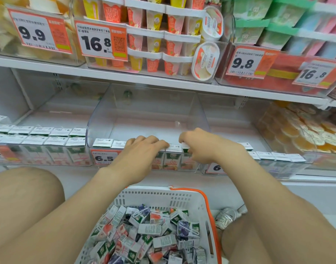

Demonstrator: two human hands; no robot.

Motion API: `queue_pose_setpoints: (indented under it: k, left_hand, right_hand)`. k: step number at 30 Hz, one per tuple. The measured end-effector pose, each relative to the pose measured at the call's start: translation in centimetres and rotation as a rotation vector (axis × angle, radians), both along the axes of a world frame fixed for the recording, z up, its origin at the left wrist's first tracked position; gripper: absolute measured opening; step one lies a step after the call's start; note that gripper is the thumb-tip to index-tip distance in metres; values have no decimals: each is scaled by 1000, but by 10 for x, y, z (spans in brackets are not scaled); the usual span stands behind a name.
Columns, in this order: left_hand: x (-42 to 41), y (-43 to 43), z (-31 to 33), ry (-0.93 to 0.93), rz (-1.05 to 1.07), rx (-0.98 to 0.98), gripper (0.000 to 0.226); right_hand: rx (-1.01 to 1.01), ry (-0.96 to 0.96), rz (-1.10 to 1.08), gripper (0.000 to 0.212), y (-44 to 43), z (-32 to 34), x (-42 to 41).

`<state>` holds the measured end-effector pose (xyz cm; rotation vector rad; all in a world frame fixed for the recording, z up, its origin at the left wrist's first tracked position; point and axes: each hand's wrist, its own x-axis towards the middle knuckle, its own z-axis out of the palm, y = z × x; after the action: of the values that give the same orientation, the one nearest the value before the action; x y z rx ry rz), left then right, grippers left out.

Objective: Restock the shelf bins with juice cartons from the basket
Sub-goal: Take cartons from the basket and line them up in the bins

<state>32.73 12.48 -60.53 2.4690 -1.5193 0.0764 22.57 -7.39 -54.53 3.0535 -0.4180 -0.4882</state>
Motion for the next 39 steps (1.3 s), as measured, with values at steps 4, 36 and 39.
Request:
queue_pose_setpoints:
  k: [4, 36, 39]
  left_hand:
    - [-3, -1, -4, -5, 12, -43, 83]
    - [-64, 47, -231, 391, 274, 611, 49]
    - [-60, 43, -239, 362, 255, 627, 70]
  right_hand:
    - [28, 98, -2, 48, 2, 7, 4]
    - [162, 449, 41, 16, 26, -227, -89]
    - [117, 465, 57, 32, 27, -250, -92]
